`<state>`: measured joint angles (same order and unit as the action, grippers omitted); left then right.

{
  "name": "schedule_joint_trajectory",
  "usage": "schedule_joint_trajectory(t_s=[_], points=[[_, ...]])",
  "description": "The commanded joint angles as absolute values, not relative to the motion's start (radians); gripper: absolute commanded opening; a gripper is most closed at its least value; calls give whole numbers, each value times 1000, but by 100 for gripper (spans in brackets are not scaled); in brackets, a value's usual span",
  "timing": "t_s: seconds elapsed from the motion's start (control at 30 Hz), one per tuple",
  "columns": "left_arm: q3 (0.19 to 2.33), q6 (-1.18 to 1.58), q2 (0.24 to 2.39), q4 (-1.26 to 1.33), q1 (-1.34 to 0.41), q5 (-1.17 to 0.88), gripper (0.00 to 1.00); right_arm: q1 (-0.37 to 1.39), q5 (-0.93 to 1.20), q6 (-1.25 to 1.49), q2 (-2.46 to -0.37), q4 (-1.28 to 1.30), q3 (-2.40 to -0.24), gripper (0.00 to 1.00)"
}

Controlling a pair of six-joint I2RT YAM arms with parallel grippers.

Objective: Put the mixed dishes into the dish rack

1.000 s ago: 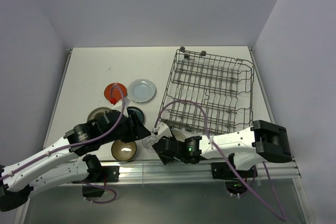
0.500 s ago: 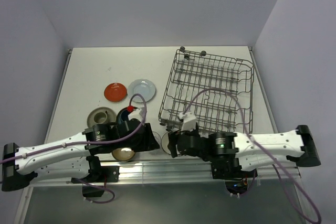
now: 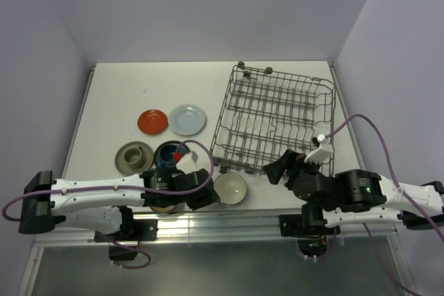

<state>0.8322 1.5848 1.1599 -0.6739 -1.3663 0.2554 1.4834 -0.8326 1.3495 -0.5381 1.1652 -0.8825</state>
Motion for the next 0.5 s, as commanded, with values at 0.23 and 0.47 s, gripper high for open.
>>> schedule_joint_trajectory(t_s=[0.23, 0.47], points=[[834, 1993, 1187, -701, -1391, 371, 16, 1486, -865, 1376, -673, 1180, -907, 100], [888, 2019, 1272, -744, -1399, 357, 43, 1486, -847, 1358, -637, 1144, -870, 100]])
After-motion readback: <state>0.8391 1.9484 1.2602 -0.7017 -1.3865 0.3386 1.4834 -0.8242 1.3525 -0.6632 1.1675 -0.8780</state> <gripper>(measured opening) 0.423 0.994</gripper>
